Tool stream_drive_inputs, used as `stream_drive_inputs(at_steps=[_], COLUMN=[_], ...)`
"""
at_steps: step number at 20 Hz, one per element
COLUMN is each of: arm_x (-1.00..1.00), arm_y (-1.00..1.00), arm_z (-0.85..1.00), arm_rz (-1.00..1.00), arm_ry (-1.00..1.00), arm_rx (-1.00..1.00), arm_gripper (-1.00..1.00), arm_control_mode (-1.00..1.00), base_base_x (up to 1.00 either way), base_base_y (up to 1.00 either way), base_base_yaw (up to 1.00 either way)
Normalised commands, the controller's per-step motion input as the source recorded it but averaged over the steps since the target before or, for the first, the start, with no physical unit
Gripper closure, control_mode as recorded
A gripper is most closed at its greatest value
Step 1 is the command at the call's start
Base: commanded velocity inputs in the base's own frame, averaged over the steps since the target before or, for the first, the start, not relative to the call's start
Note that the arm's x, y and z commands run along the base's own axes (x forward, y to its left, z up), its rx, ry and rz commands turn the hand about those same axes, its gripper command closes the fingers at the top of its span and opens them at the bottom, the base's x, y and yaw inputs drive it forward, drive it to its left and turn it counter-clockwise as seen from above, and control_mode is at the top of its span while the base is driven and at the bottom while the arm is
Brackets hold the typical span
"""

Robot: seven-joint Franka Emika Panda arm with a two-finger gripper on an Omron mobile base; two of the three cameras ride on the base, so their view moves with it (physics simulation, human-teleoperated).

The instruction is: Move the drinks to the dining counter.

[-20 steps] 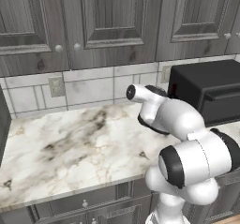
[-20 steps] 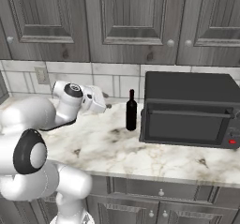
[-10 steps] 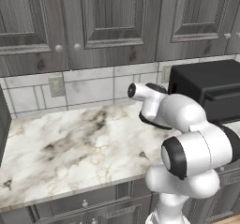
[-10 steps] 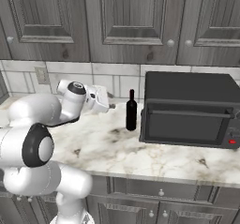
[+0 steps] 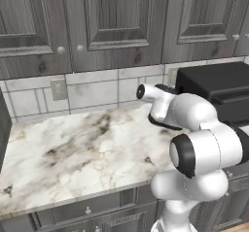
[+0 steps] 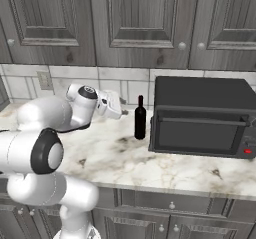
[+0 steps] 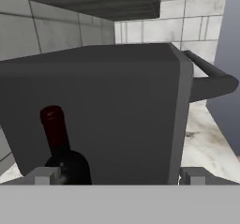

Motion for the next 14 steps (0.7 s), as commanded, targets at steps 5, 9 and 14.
stream_drive_inputs(at_steps=[5, 9, 14], arm_x=[0.25, 0.27, 0.25], arm_y=[-0.13, -0.01, 0.00], arm_z=[0.00, 0.00, -0.04], arm_rz=[0.00, 0.00, 0.00], arm_ry=[0.00, 0.00, 0.00], arm_rx=[0.00, 0.00, 0.00], arm_gripper=[-1.00, -1.00, -1.00], arm_control_mode=[-1.00, -1.00, -1.00], base_base_x=[0.00, 0.00, 0.00], base_base_y=[0.00, 0.00, 0.00], base_base_yaw=[0.00, 0.00, 0.00])
